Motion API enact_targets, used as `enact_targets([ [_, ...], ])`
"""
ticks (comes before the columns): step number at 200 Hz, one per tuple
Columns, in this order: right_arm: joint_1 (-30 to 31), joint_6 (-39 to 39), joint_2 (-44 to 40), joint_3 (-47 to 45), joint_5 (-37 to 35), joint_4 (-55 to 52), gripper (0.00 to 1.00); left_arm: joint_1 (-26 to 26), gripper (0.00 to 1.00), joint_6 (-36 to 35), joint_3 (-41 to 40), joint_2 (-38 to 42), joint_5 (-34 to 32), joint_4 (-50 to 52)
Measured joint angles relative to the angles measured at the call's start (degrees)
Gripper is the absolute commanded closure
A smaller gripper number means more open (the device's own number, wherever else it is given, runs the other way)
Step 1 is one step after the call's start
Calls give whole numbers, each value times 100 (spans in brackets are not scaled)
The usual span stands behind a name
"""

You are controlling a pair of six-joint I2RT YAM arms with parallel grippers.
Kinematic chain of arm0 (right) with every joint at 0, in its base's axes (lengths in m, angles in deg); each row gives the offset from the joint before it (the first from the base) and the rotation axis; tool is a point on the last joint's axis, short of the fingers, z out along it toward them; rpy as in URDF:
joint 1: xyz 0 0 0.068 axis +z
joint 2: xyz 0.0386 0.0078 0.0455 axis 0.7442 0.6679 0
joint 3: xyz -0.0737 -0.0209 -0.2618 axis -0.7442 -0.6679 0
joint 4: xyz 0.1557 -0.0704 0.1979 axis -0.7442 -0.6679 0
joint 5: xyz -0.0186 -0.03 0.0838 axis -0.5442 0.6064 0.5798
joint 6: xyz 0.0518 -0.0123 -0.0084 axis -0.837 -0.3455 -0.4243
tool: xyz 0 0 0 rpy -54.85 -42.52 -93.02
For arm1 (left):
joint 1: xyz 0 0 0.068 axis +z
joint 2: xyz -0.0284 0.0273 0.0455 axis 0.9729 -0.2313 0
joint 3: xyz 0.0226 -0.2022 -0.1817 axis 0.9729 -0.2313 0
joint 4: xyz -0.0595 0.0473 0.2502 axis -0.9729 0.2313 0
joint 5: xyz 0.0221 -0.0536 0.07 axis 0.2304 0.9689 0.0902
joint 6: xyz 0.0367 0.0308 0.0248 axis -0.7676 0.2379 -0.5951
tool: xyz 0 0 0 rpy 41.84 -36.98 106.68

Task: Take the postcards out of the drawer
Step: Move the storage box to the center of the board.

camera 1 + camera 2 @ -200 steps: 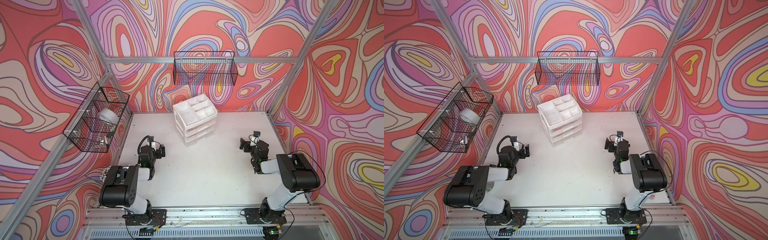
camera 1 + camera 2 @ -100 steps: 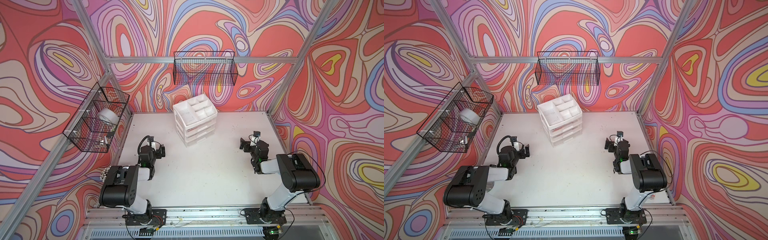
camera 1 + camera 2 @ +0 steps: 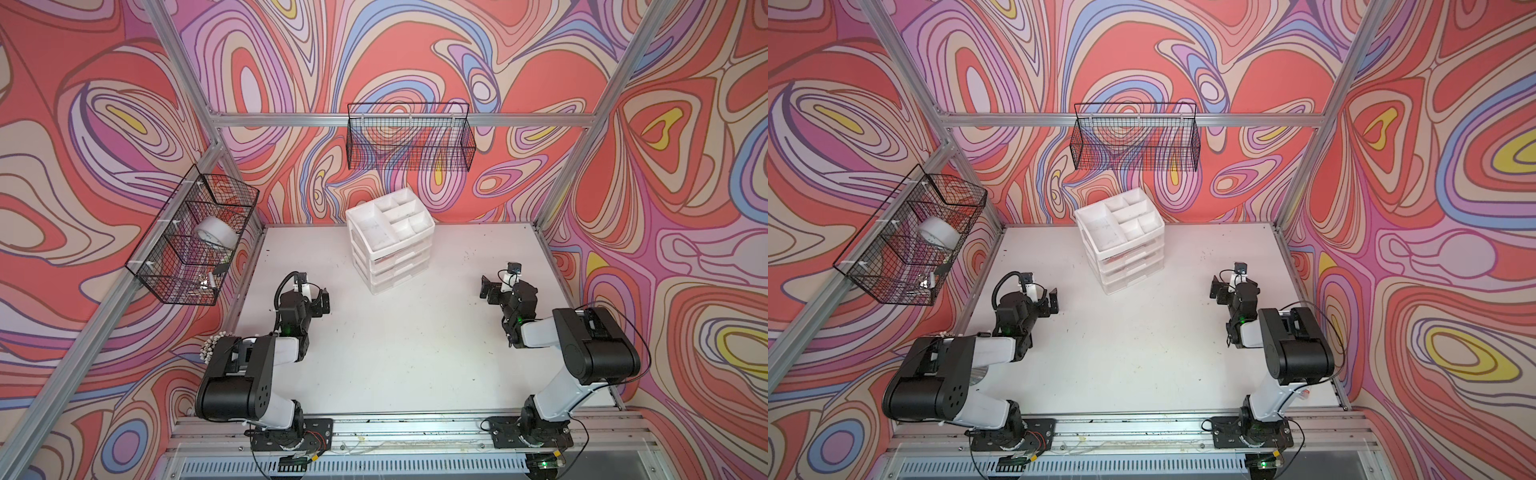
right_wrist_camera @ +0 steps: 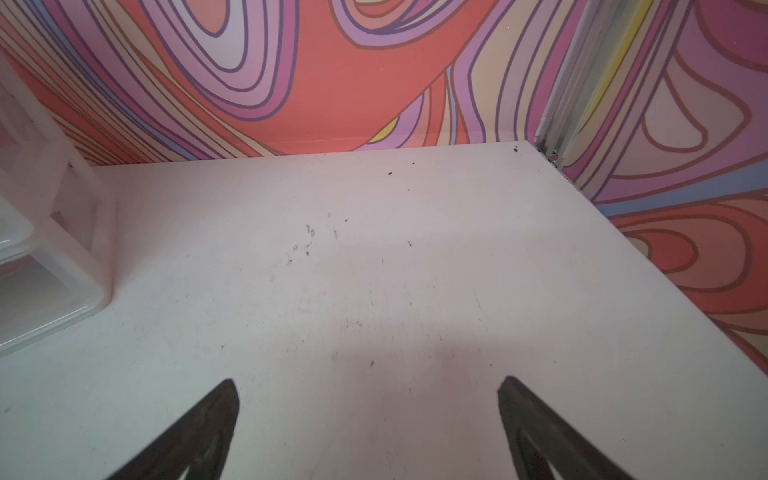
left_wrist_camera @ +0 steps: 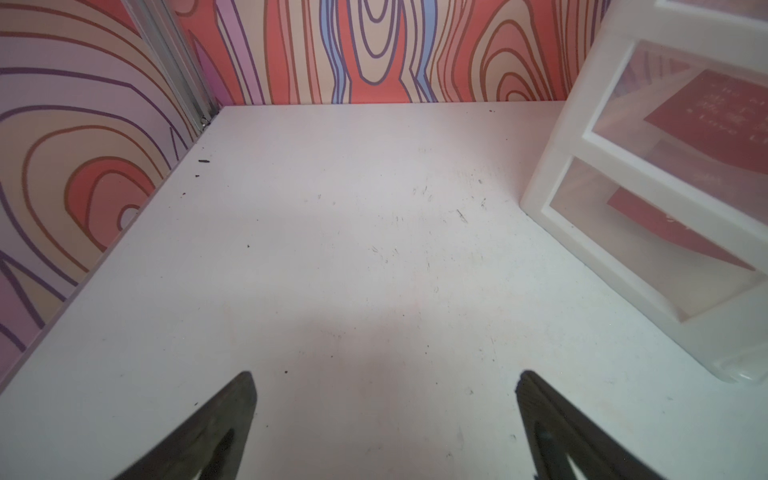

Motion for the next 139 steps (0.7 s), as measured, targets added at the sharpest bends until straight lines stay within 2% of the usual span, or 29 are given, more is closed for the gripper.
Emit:
enact_targets([
  [40,0,-236,-863,1088,-505,-1897,6,-7,0,378,46,2295,-251,1163],
  [57,2,-424,-1187,1738,-551,-2719,7,-22,0,697,455,3101,-254,1899],
  [74,4,-752,-1453,2332,-448,-3528,11,-39,0,957,1073,3532,-168,2457],
  [100,9,-1311,-1674,2881,50,-4478,17,-44,0,1147,2022,3672,179,2962],
  [126,81,-1858,-1727,2970,643,-5062,21,-66,0,1172,3456,2988,800,3860],
  [139,170,-2055,-1703,2977,868,-5331,22,-138,14,1167,4079,2535,1040,4238],
])
